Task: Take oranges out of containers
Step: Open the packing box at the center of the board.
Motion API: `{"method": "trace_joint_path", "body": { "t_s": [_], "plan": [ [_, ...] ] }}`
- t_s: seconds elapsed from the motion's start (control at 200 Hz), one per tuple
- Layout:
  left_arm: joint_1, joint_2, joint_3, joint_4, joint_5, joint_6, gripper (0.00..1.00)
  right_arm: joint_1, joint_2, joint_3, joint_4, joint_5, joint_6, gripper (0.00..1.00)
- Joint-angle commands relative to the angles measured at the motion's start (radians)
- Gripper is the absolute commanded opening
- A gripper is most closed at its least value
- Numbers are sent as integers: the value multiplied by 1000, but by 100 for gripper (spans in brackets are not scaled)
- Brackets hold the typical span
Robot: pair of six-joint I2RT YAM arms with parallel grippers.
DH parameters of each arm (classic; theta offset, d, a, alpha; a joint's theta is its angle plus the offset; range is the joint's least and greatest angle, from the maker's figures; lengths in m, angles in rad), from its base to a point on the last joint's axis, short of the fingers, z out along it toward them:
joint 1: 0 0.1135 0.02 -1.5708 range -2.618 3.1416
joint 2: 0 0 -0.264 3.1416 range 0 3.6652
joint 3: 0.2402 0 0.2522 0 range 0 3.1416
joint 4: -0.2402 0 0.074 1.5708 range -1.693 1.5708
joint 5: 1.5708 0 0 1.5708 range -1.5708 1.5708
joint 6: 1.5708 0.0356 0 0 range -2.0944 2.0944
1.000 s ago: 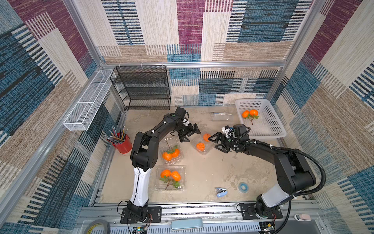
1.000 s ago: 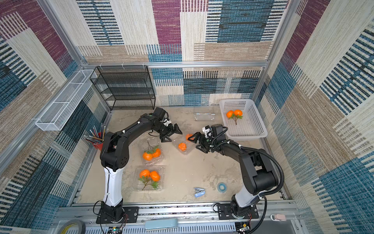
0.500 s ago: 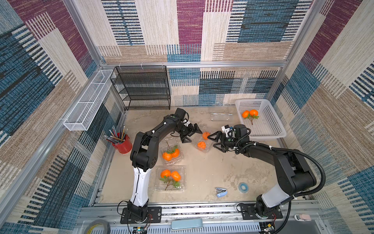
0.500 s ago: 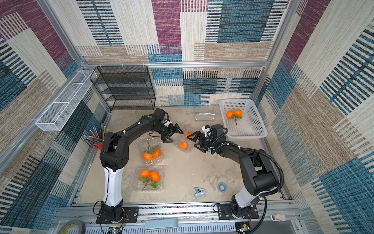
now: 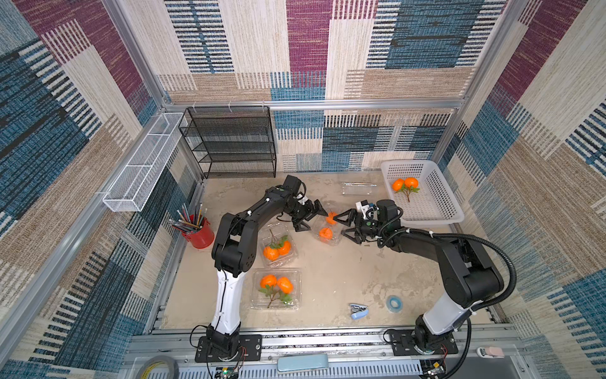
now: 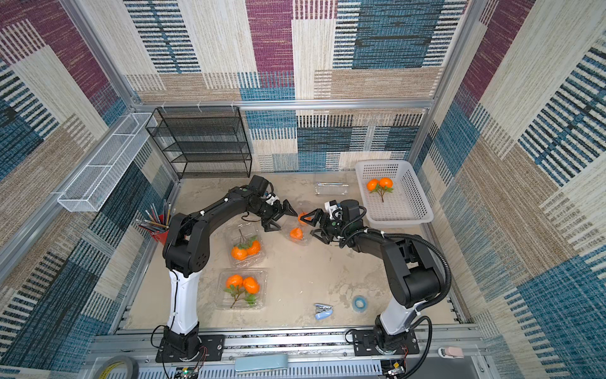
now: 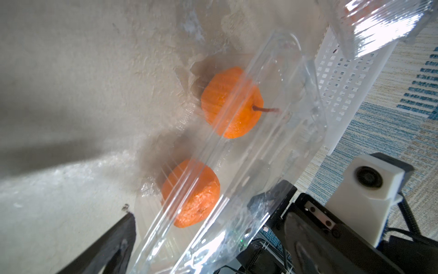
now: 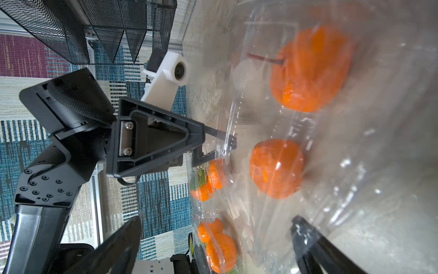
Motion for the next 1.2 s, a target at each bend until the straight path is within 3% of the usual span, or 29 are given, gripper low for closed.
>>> {"method": "trace_joint_path", "body": {
  "t_s": [0.0, 0.366, 0.756, 0.912, 1.197],
  "plan": [
    [0, 4, -6, 38, 36, -38, 99, 12, 10, -7, 120, -43, 78, 99],
    [10, 9, -38, 170, 120, -195, 99, 25, -3, -91, 317, 40, 374, 79],
    [85, -57, -60, 104, 97, -162, 99, 25, -11, -139, 342, 143, 604, 47],
    [112, -117, -135, 157, 94, -172, 100, 24, -8, -132, 331, 164, 653, 40],
    [114, -237, -369, 409, 124, -265, 96, 22, 34, -85, 327, 168, 720, 32]
  ]
}}
